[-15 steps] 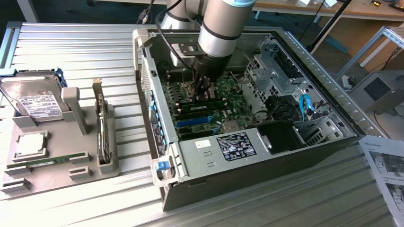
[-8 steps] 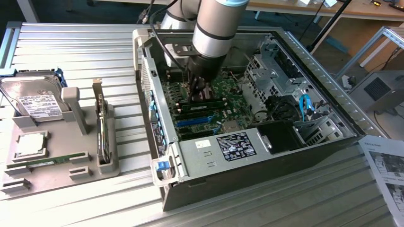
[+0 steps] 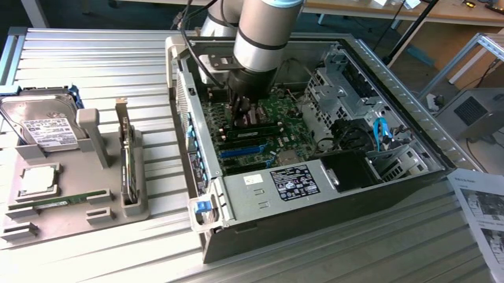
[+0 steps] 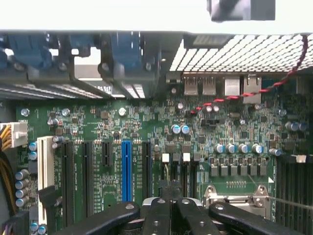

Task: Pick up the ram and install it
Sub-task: 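Press down the ram until it locks into place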

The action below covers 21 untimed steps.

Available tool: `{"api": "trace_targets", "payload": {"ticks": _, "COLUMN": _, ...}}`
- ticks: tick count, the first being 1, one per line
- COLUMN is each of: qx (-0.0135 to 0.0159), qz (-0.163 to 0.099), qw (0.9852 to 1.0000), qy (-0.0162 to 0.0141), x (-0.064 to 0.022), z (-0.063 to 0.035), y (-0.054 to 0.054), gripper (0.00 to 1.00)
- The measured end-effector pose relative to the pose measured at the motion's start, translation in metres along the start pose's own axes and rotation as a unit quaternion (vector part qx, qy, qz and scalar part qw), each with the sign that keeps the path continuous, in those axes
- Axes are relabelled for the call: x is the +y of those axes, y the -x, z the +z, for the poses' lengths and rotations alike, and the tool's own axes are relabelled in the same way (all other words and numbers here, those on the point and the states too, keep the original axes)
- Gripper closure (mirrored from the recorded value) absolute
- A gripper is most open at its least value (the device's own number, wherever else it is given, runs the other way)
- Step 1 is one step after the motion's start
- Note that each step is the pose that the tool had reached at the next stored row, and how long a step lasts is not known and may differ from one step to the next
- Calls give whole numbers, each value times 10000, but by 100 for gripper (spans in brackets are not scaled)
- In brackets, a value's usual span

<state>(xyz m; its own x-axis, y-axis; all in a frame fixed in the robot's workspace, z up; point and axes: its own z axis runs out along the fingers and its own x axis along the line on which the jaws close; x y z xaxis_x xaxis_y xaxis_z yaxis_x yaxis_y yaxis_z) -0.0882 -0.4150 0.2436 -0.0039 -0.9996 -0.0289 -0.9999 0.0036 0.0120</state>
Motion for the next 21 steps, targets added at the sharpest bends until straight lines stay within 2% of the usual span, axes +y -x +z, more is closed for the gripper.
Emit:
{"api": "trace_targets", "payload": {"ticks": 8, "qx": 0, "qz": 0, "qw": 10000, "qy": 0, "x": 13, "z": 7, "y": -1, "gripper": 89}}
{"api": "trace_targets", "payload": {"ticks": 12, "qx": 0, "qz": 0, "qw": 10000, "qy": 0, "x": 12, "z": 69, "y": -2, "gripper": 89}}
{"api": "trace_targets", "payload": {"ticks": 21, "qx": 1, "qz": 0, "qw": 10000, "qy": 1, "x": 11, "z": 108, "y": -4, "gripper": 89}}
